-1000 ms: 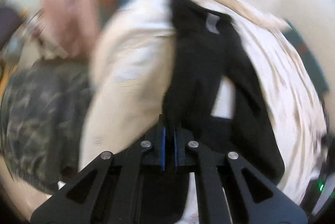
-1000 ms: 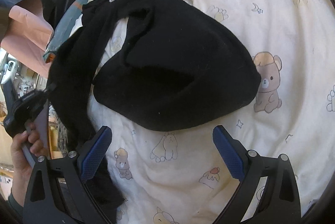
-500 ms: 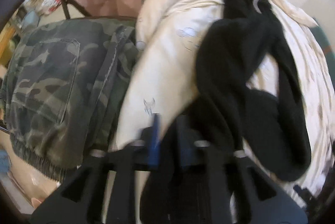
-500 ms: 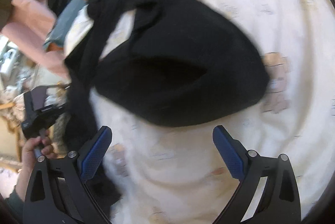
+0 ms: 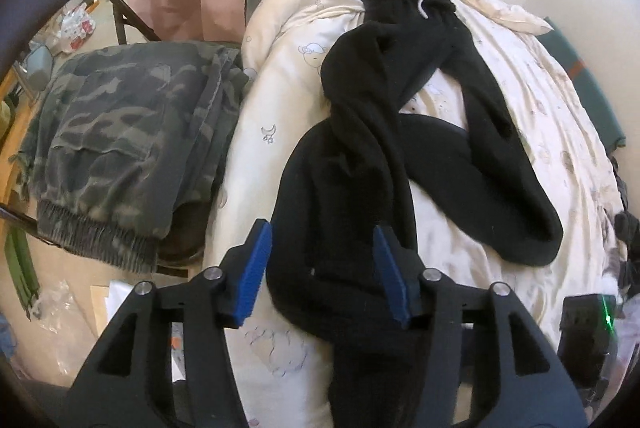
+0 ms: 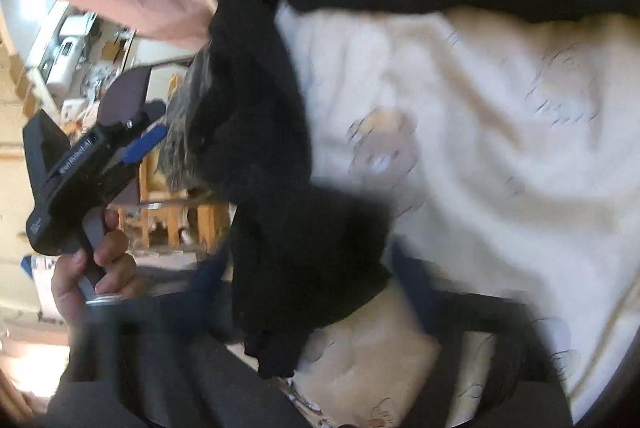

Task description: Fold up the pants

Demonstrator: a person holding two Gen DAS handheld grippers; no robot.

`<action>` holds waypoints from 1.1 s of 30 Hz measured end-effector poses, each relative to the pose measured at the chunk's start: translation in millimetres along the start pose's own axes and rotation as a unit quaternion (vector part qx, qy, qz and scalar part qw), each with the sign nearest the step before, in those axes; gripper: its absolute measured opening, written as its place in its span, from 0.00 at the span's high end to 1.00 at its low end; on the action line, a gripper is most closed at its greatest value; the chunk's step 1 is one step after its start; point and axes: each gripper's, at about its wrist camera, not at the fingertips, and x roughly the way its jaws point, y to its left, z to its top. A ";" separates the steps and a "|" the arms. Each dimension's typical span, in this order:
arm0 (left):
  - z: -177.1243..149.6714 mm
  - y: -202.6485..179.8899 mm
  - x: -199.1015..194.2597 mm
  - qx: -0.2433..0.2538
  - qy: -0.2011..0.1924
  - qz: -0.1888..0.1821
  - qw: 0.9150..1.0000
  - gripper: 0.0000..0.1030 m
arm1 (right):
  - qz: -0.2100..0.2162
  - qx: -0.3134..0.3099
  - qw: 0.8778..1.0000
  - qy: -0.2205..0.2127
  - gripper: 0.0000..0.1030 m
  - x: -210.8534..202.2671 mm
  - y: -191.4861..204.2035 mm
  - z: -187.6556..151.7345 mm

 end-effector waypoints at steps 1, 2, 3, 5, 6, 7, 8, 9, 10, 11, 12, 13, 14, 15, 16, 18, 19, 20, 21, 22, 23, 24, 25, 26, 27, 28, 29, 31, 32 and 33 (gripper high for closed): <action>-3.8 0.6 -2.6 0.005 -0.004 0.001 1.000 0.47 | 0.000 -0.012 1.000 -0.017 0.87 -8.0 6.0 0.0; -7.6 1.3 -5.1 0.009 -0.006 0.002 1.000 0.45 | 0.006 -0.031 0.998 -0.046 0.91 -23.2 16.3 -0.1; -10.2 2.6 -6.5 0.011 -0.008 0.002 1.000 0.45 | 0.004 -0.044 0.997 -0.059 0.93 -33.7 22.8 -0.3; -11.5 4.9 -9.0 0.003 -0.011 -0.006 1.000 0.45 | -0.003 -0.092 0.991 -0.100 0.95 -73.4 49.0 1.2; -10.8 5.3 -9.4 0.000 -0.014 -0.012 1.000 0.44 | -0.007 -0.107 0.988 -0.110 0.96 -86.2 57.7 1.0; -9.3 4.2 -9.9 0.001 -0.017 -0.015 1.000 0.44 | -0.009 -0.127 0.984 -0.125 0.96 -105.6 70.7 1.5; -8.3 3.6 -9.7 0.001 -0.019 -0.015 1.000 0.44 | -0.012 -0.156 0.977 -0.145 0.96 -133.2 89.8 1.2; -7.5 2.7 -10.1 -0.001 -0.020 -0.018 1.000 0.44 | -0.019 -0.179 0.971 -0.159 0.96 -150.9 107.3 0.1; -6.5 2.0 -10.3 -0.005 -0.020 -0.024 1.000 0.44 | -0.022 -0.199 0.965 -0.170 0.96 -166.8 120.7 -1.8; -5.4 1.3 -10.7 -0.009 -0.020 -0.031 0.999 0.44 | -0.026 -0.229 0.955 -0.187 0.96 -188.5 141.4 -4.9; -4.2 0.2 -11.7 -0.012 -0.021 -0.038 0.999 0.44 | -0.027 -0.250 0.948 -0.197 0.96 -198.7 160.7 -9.9; -3.5 -0.9 -12.9 -0.013 -0.023 -0.040 0.999 0.44 | -0.026 -0.268 0.941 -0.204 0.96 -209.2 175.3 -13.1; -2.6 -2.5 -14.2 -0.013 -0.026 -0.041 0.999 0.44 | -0.025 -0.282 0.936 -0.209 0.96 -215.5 188.6 -16.2; -1.9 -4.0 -15.5 -0.011 -0.029 -0.041 0.999 0.44 | -0.025 -0.301 0.929 -0.213 0.96 -221.0 208.2 -21.3; -1.6 -4.7 -16.9 -0.009 -0.032 -0.041 0.999 0.44 | -0.019 -0.314 0.924 -0.216 0.96 -224.6 220.2 -25.6; -1.8 -4.1 -18.4 -0.009 -0.034 -0.039 0.999 0.44 | -0.004 -0.346 0.915 -0.209 0.96 -225.8 240.7 -39.5; -1.8 -1.9 -18.8 -0.011 -0.034 -0.037 0.999 0.44 | 0.002 -0.356 0.914 -0.197 0.96 -219.4 247.3 -43.3; -1.6 0.2 -19.3 -0.014 -0.034 -0.035 0.999 0.44 | 0.005 -0.364 0.914 -0.180 0.96 -209.2 252.1 -47.3; -1.3 4.1 -19.5 -0.020 -0.034 -0.031 0.999 0.44 | 0.007 -0.370 0.917 -0.146 0.96 -188.5 253.4 -50.7; -0.5 10.1 -19.7 -0.030 -0.034 -0.027 0.999 0.44 | 0.006 -0.369 0.921 -0.121 0.96 -169.9 249.7 -52.9; 0.2 16.6 -19.1 -0.040 -0.033 -0.022 0.998 0.44 | 0.005 -0.363 0.928 -0.078 0.96 -141.8 241.4 -55.2; 0.2 21.4 -19.3 -0.048 -0.033 -0.018 0.998 0.44 | 0.003 -0.354 0.934 -0.046 0.96 -116.9 232.4 -57.0; -0.1 26.8 -18.7 -0.057 -0.032 -0.014 0.998 0.44 | 0.001 -0.342 0.939 -0.020 0.96 -96.2 220.2 -59.5; 0.0 32.3 -17.6 -0.066 -0.030 -0.010 0.997 0.44 | 0.006 -0.314 0.949 0.021 0.96 -66.2 201.3 -62.6; -0.7 36.4 -16.4 -0.074 -0.027 -0.009 0.997 0.44 | 0.016 -0.293 0.955 0.051 0.95 -44.2 185.9 -65.4; -1.5 39.7 -14.4 -0.081 -0.021 -0.010 0.996 0.44 | 0.023 -0.280 0.957 0.074 0.95 -26.2 173.9 -70.4; -2.2 40.8 -12.2 -0.085 -0.016 -0.012 0.996 0.44 | 0.024 -0.265 0.958 0.105 0.95 -2.7 159.3 -79.0; -4.8 40.6 -8.0 -0.087 -0.007 -0.015 0.996 0.44 | 0.015 -0.252 0.956 0.148 0.93 25.5 142.0 -92.9; -5.9 39.2 -6.1 -0.084 -0.003 -0.015 0.996 0.44 | 0.004 -0.245 0.955 0.168 0.91 39.4 132.4 -99.7; -6.4 36.9 -4.5 -0.079 -0.001 -0.013 0.997 0.44 | -0.003 -0.238 0.955 0.177 0.91 44.8 126.3 -103.7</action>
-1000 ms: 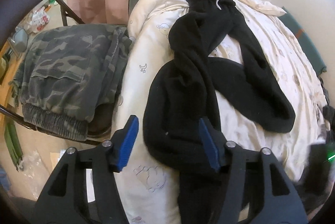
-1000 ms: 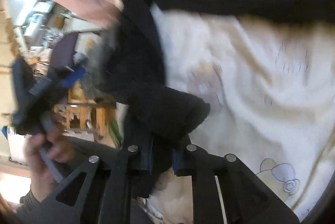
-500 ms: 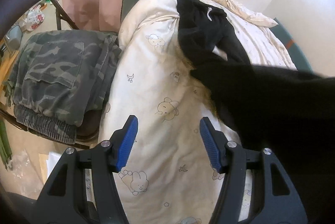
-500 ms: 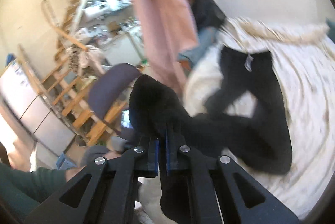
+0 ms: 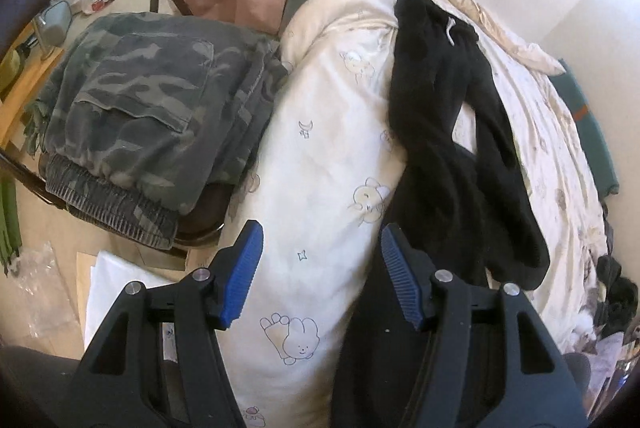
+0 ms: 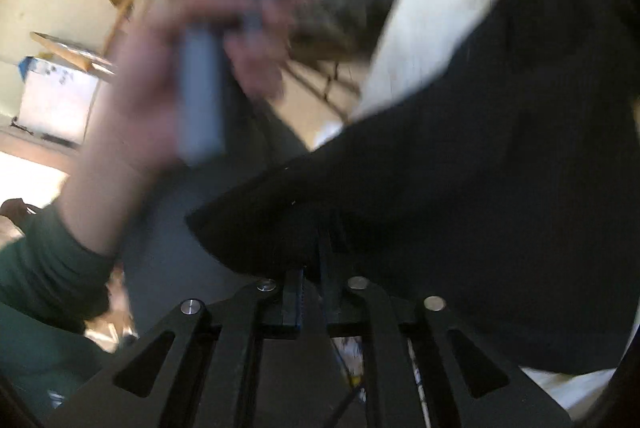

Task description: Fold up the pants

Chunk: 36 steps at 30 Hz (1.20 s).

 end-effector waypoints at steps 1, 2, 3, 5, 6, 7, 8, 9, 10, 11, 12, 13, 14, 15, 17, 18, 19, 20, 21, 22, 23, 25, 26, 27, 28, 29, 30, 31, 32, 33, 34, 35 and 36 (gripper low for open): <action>-0.6 -2.5 1.3 0.005 0.001 0.002 1.000 0.44 | 0.002 0.007 1.000 0.009 0.91 4.5 -3.4 -2.5; -1.2 -5.4 2.8 0.011 0.003 0.003 1.000 0.44 | 0.006 0.008 1.000 0.014 0.91 5.7 -4.9 -4.3; -1.8 -8.1 3.7 0.015 0.004 0.003 1.000 0.43 | 0.006 0.007 1.000 0.016 0.87 2.6 -4.8 -5.7; -2.9 -13.9 6.2 0.025 0.008 0.003 1.000 0.43 | -0.006 -0.002 1.000 0.003 0.76 -16.8 -6.3 -8.0; -3.4 -17.0 7.8 0.030 0.010 0.003 0.999 0.43 | -0.008 -0.001 1.000 -0.008 0.66 -27.6 -6.5 -6.4; -4.3 -20.6 9.8 0.035 0.013 0.003 0.999 0.43 | -0.010 0.005 0.999 -0.030 0.61 -45.3 -13.4 -6.2; -4.4 -23.2 11.3 0.038 0.015 0.003 0.999 0.43 | -0.013 0.012 0.999 -0.048 0.47 -58.2 -21.4 -5.7; -5.3 -27.3 13.5 0.043 0.017 0.003 0.999 0.43 | -0.023 0.028 0.996 -0.079 0.39 -79.4 -34.8 -8.0; -6.9 -32.2 16.0 0.050 0.020 0.003 0.999 0.43 | -0.031 0.040 0.994 -0.099 0.39 -93.5 -44.7 -10.2; -8.7 -37.4 18.6 0.057 0.023 0.004 0.998 0.43 | -0.044 0.057 0.990 -0.125 0.39 -109.4 -59.1 -12.6; -10.7 -42.2 21.4 0.065 0.026 0.006 0.998 0.43 | -0.069 0.081 0.982 -0.154 0.39 -125.6 -78.1 -14.9; -13.5 -48.4 24.8 0.075 0.030 0.008 0.997 0.43 | -0.094 0.103 0.974 -0.176 0.39 -136.3 -94.1 -17.6; -17.0 -56.2 28.9 0.089 0.035 0.009 0.995 0.43 | -0.112 0.123 0.967 -0.193 0.39 -143.1 -108.3 -19.1; -20.9 -64.6 32.1 0.102 0.037 0.008 0.994 0.43 | -0.142 0.152 0.955 -0.211 0.39 -151.8 -130.4 -22.7; -29.8 -81.5 39.1 0.130 0.043 0.006 0.991 0.43 | -0.175 0.203 0.938 -0.220 0.39 -156.1 -162.0 -25.9; -35.4 -91.1 43.3 0.147 0.046 0.001 0.988 0.43 | -0.168 0.244 0.930 -0.218 0.39 -154.2 -181.6 -27.8; -40.8 -100.4 47.7 0.161 0.052 -0.003 0.986 0.43 | -0.154 0.266 0.927 -0.216 0.39 -153.4 -192.2 -26.3; -44.3 -107.4 50.6 0.171 0.058 -0.006 0.984 0.43 | -0.141 0.284 0.924 -0.213 0.39 -149.3 -199.9 -24.9; -47.8 -115.8 53.6 0.180 0.064 -0.012 0.982 0.43 | -0.129 0.289 0.927 -0.200 0.39 -140.2 -208.9 -22.9; -49.9 -121.4 54.2 0.184 0.065 -0.019 0.981 0.43 | -0.128 0.284 0.932 -0.185 0.39 -127.3 -207.5 -18.4; -51.5 -125.9 53.5 0.188 0.064 -0.024 0.980 0.43 | -0.131 0.273 0.940 -0.156 0.39 -113.7 -206.6 -13.2; -52.5 -128.2 50.4 0.190 0.062 -0.029 0.980 0.43 | -0.137 0.244 0.951 -0.128 0.60 -98.4 -196.2 -7.9; -51.7 -126.4 48.8 0.187 0.061 -0.028 0.980 0.43 | -0.142 0.228 0.955 -0.123 0.89 -94.9 -191.1 -4.4; -49.8 -122.2 46.8 0.184 0.061 -0.019 0.981 0.43 | -0.141 0.205 0.959 -0.132 0.98 -96.8 -181.1 -1.3; -47.7 -117.7 45.1 0.180 0.061 -0.013 0.982 0.43 | -0.129 0.188 0.962 -0.148 0.98 -102.5 -171.7 -0.7; -44.2 -111.1 41.7 0.170 0.063 -0.007 0.983 0.43 | -0.111 0.168 0.965 -0.168 0.98 -108.6 -163.8 1.2; -39.3 -102.8 38.2 0.155 0.066 -0.003 0.986 0.43 | -0.090 0.135 0.967 -0.196 0.98 -118.5 -144.8 3.5; -33.8 -92.8 30.8 0.135 0.070 -0.003 0.988 0.43 | -0.076 0.102 0.968 -0.214 0.98 -125.9 -123.9 4.9; -30.6 -87.2 25.4 0.124 0.073 -0.005 0.990 0.43 | -0.051 0.074 0.971 -0.223 0.98 -129.2 -103.8 6.7; -26.9 -81.0 17.3 0.110 0.076 -0.008 0.991 0.43 | -0.016 0.050 0.972 -0.227 0.98 -128.6 -85.5 9.1; -23.8 -76.2 7.3 0.097 0.082 -0.018 0.992 0.43 | 0.005 0.028 0.973 -0.228 0.98 -125.4 -70.6 11.7; -23.3 -73.2 0.7 0.085 0.091 -0.030 0.992 0.43 | 0.013 0.010 0.974 -0.225 0.98 -121.7 -60.0 13.7; -23.9 -70.3 -6.4 0.067 0.105 -0.049 0.991 0.43 | 0.032 -0.007 0.976 -0.215 0.98 -113.0 -46.7 18.2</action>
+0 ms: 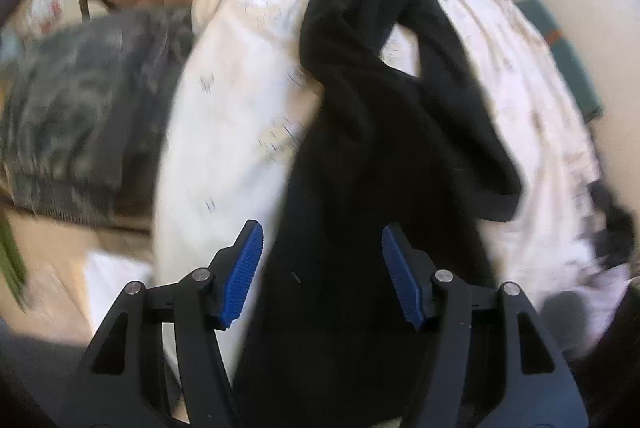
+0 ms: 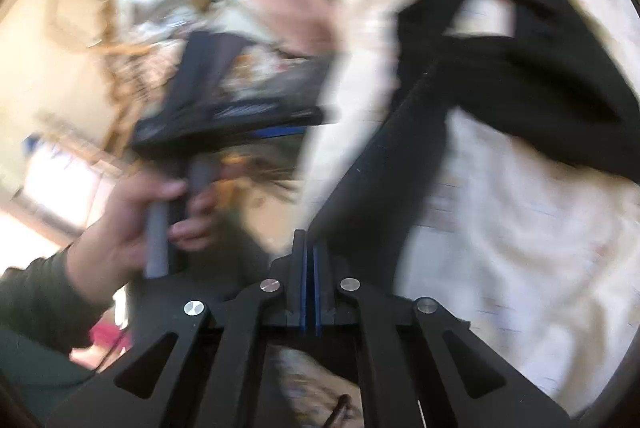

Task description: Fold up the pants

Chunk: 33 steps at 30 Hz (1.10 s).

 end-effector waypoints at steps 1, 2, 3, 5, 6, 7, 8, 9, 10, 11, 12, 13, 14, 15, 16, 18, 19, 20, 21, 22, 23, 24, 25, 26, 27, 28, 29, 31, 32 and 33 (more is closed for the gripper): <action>-2.4 -0.6 -4.2 -0.011 0.013 -0.020 1.000 0.42 | 0.020 -0.003 1.000 0.006 0.98 7.0 6.4 -0.6; -6.2 -3.4 -6.8 -0.014 0.030 -0.036 0.999 0.36 | 0.039 -0.011 0.999 0.013 0.98 19.0 16.0 -0.5; -10.3 -8.3 -7.4 -0.008 0.043 -0.039 0.998 0.32 | 0.044 -0.026 0.998 0.024 0.98 32.0 24.2 -2.0; -17.7 -19.5 -4.4 0.025 0.061 -0.028 0.997 0.32 | 0.056 -0.030 0.997 0.038 0.98 54.3 29.1 -0.9; -20.1 -23.5 -1.1 0.043 0.066 -0.018 0.997 0.32 | 0.068 -0.025 0.997 0.040 0.98 62.7 28.0 -2.3; -22.2 -27.6 4.5 0.072 0.070 0.006 0.995 0.32 | 0.079 -0.021 0.996 0.043 0.98 67.4 27.1 -3.5; -22.3 -30.5 10.3 0.095 0.072 0.032 0.992 0.32 | 0.093 -0.015 0.994 0.047 0.98 73.3 25.8 -5.2; -23.9 -31.5 19.3 0.123 0.078 0.073 0.987 0.35 | 0.105 -0.011 0.993 0.048 0.98 74.1 23.0 -6.0; -24.1 -27.5 25.6 0.131 0.082 0.098 0.983 0.37 | 0.114 -0.009 0.992 0.047 0.98 74.3 22.4 -7.2; -23.6 -21.7 30.7 0.121 0.092 0.099 0.983 0.41 | 0.117 -0.010 0.992 0.045 0.98 73.6 22.8 -8.0; -23.4 -16.2 34.5 0.104 0.109 0.077 0.986 0.46 | 0.115 -0.014 0.992 0.046 0.98 75.0 22.6 -7.3; -23.1 -13.0 36.1 0.090 0.122 0.054 0.987 0.46 | 0.113 -0.017 0.992 0.049 0.98 76.3 23.4 -7.6; -23.4 -14.1 35.5 0.091 0.126 0.052 0.986 0.46 | 0.112 -0.020 0.992 0.053 0.98 73.3 23.5 -9.5; -23.8 -17.9 33.8 0.107 0.127 0.058 0.984 0.46 | 0.113 -0.025 0.992 0.055 0.98 70.2 26.7 -16.4; -23.8 -20.8 31.9 0.123 0.121 0.067 0.983 0.46 | 0.116 -0.026 0.991 0.057 0.98 64.5 30.4 -17.6; -20.6 -24.2 30.7 0.151 0.115 0.094 0.977 0.64 | 0.118 -0.027 0.991 0.061 0.98 67.8 30.4 -22.1; -18.3 -21.3 32.7 0.150 0.121 0.103 0.976 0.73 | 0.117 -0.026 0.991 0.062 0.98 69.2 28.2 -20.7; -16.2 -17.7 35.1 0.149 0.125 0.106 0.975 0.90 | 0.115 -0.026 0.991 0.063 0.98 72.0 31.1 -21.3; -14.7 -14.9 38.4 0.150 0.129 0.107 0.974 0.94 | 0.113 -0.023 0.991 0.063 0.98 71.9 32.2 -19.4; -14.9 -13.0 39.6 0.152 0.131 0.104 0.974 0.95 | 0.114 -0.020 0.991 0.061 0.98 70.3 30.5 -19.2; -15.8 -11.9 40.3 0.152 0.129 0.099 0.975 0.96 | 0.112 -0.015 0.992 0.061 0.98 68.4 28.0 -18.6; -15.4 -10.1 38.8 0.151 0.124 0.097 0.976 0.96 | 0.108 -0.007 0.992 0.063 0.95 67.7 23.6 -19.4; -13.5 -6.5 33.9 0.147 0.113 0.098 0.978 0.96 | 0.103 0.004 0.993 0.066 0.93 67.6 18.9 -17.7; -12.1 -3.2 29.7 0.143 0.105 0.100 0.979 0.96 | 0.098 0.016 0.993 0.067 0.93 68.3 14.0 -14.3; -8.9 2.2 21.5 0.140 0.095 0.102 0.980 0.96 | 0.091 0.029 0.993 0.074 0.92 64.4 6.9 -13.4; -4.9 7.1 14.8 0.139 0.088 0.104 0.981 0.96 | 0.088 0.035 0.993 0.075 0.91 60.0 1.2 -13.1; 0.6 13.4 5.6 0.136 0.079 0.109 0.981 0.96 | 0.086 0.038 0.993 0.071 0.91 51.7 -4.7 -14.7; 11.3 26.8 -12.2 0.135 0.058 0.129 0.981 0.96 | 0.073 0.061 0.994 0.054 0.91 35.5 -26.1 -13.2; 17.8 33.6 -21.6 0.136 0.046 0.143 0.979 0.96 | 0.061 0.083 0.994 0.045 0.91 29.2 -40.8 -11.6; 23.8 40.6 -29.0 0.137 0.037 0.158 0.977 0.96 | 0.045 0.104 0.993 0.034 0.91 23.6 -55.6 -10.2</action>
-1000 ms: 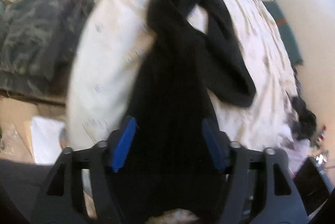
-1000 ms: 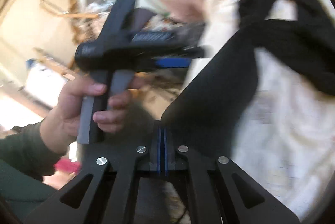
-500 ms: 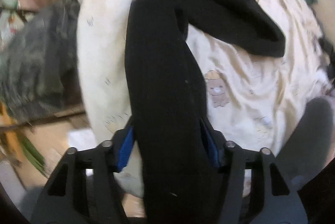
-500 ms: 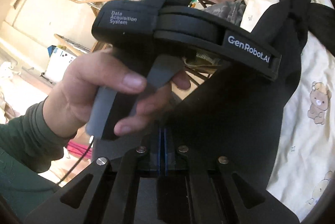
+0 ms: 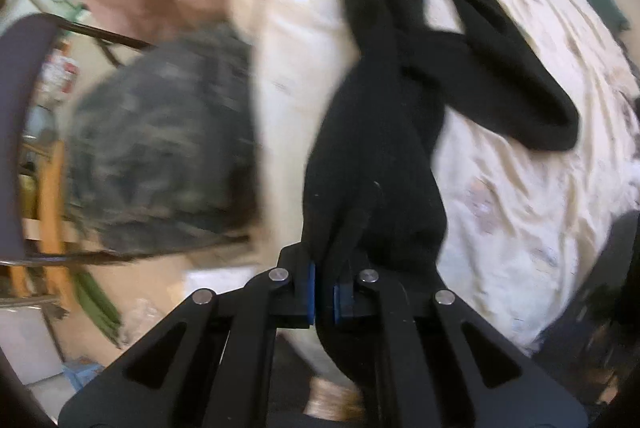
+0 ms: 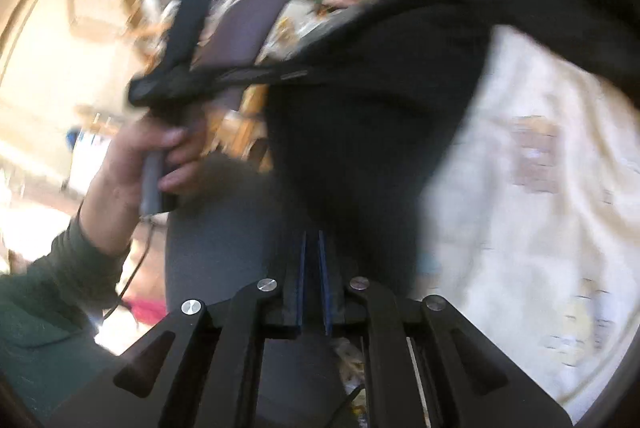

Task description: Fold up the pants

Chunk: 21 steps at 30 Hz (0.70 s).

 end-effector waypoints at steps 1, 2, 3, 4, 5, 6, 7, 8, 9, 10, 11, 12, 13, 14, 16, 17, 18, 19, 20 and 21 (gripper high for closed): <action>2.9 9.7 -2.9 0.001 -0.005 0.023 1.000 0.96 | -0.017 0.014 1.000 -0.010 0.91 -3.4 -9.9 4.4; 4.7 15.0 -3.3 0.003 -0.007 0.039 0.999 0.96 | -0.043 0.032 0.998 -0.021 0.89 -4.8 -22.3 10.5; 6.4 20.8 -2.5 0.005 -0.007 0.055 0.998 0.96 | -0.062 0.049 0.996 -0.026 0.84 -3.0 -33.2 14.3; 7.7 25.4 -1.4 0.006 -0.008 0.065 0.998 0.96 | -0.071 0.070 0.995 -0.028 0.79 -0.3 -42.2 15.8; 8.4 30.7 -0.6 0.001 -0.008 0.068 0.998 0.96 | -0.071 0.096 0.993 -0.025 0.65 7.7 -53.3 19.1; 9.0 35.4 1.3 -0.009 -0.005 0.063 0.998 0.96 | -0.069 0.115 0.991 -0.024 0.47 15.4 -61.0 20.3; 9.4 39.2 4.0 -0.017 -0.002 0.058 0.998 0.96 | -0.067 0.127 0.989 -0.028 0.45 20.4 -64.2 20.4; 9.1 39.9 6.0 -0.018 -0.002 0.060 0.998 0.96 | -0.064 0.140 0.988 -0.028 0.45 31.3 -68.3 22.0; 8.9 40.4 7.6 -0.020 -0.002 0.061 0.998 0.96 | -0.062 0.147 0.987 -0.028 0.45 39.8 -70.4 23.7; 8.2 39.8 7.9 -0.020 -0.001 0.060 0.998 0.96 | -0.062 0.154 0.986 -0.026 0.45 52.9 -69.7 24.5; 7.4 38.6 8.0 -0.020 -0.001 0.057 0.998 0.96 | -0.064 0.160 0.985 -0.024 0.45 64.5 -67.0 25.2; 7.5 37.8 8.0 -0.019 -0.002 0.057 0.998 0.96 | -0.060 0.166 0.984 -0.022 0.45 75.2 -65.5 25.6; 7.3 36.6 7.3 -0.018 -0.003 0.056 0.998 0.96 | -0.060 0.169 0.984 -0.018 0.45 85.9 -65.5 26.0; 6.9 34.8 6.3 -0.018 -0.004 0.055 0.998 0.96 | -0.063 0.170 0.983 -0.014 0.45 94.2 -64.5 24.3; 7.9 33.3 5.2 -0.018 -0.003 0.052 0.998 0.96 | -0.061 0.171 0.983 -0.002 0.48 115.1 -62.5 22.5; 8.0 32.0 4.5 -0.019 -0.002 0.051 0.999 0.96 | -0.055 0.168 0.984 0.001 0.52 121.3 -61.3 21.4; 8.3 30.8 4.0 -0.019 -0.001 0.049 0.999 0.96 | -0.053 0.154 0.987 0.003 0.70 126.0 -56.4 20.4; 8.6 30.2 3.4 -0.019 0.000 0.045 0.999 0.96 | -0.051 0.137 0.989 0.008 0.85 127.0 -50.5 19.9; 9.0 30.5 2.8 -0.021 0.000 0.040 0.999 0.96 | -0.050 0.122 0.991 0.009 0.97 125.1 -44.9 19.3; 8.9 30.9 1.3 -0.026 0.001 0.028 0.999 0.96 | -0.055 0.097 0.994 0.000 0.98 115.7 -35.5 17.7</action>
